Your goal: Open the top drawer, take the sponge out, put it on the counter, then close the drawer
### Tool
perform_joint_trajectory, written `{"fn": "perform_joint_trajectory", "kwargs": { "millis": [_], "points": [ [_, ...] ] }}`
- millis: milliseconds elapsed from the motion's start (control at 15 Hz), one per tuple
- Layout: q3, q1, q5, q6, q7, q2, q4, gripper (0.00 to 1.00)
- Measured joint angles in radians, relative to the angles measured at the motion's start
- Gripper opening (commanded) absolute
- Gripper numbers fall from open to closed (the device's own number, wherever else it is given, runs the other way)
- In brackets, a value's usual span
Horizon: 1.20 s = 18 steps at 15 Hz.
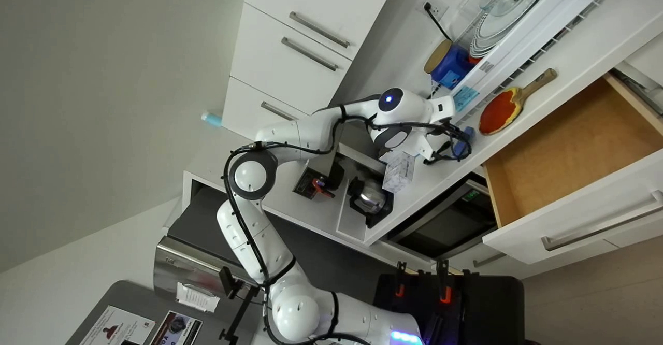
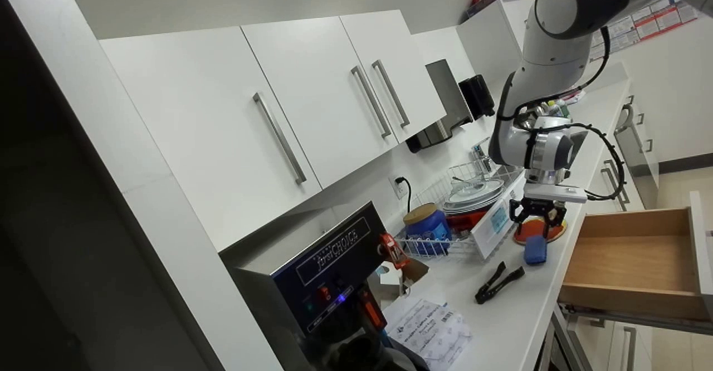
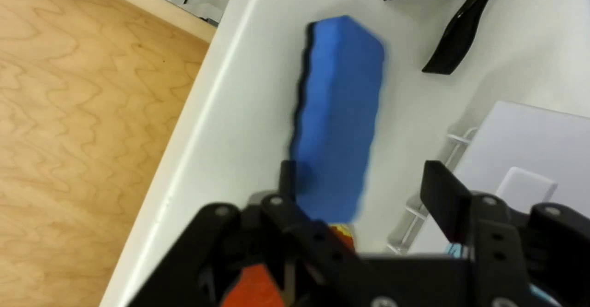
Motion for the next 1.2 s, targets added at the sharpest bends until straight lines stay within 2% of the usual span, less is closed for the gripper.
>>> {"fn": "perform_joint_trajectory", "kwargs": {
  "millis": [467,733,1000,1200],
  "points": [
    [-0.003,0.0,-0.029,-0.015,0.064,0.018,0.023,1.0],
    [-0.015,-0.035,-0.025,-0.015,0.05,-0.013,-0.024,1.0],
    [-0.026,-0.115,0.05,-0.019,-0.072,-0.083,-0.116,1.0],
    [-0.059,-0.186,0.146,-0.073,-0.205,-0.137,-0.175,1.0]
  ]
}}
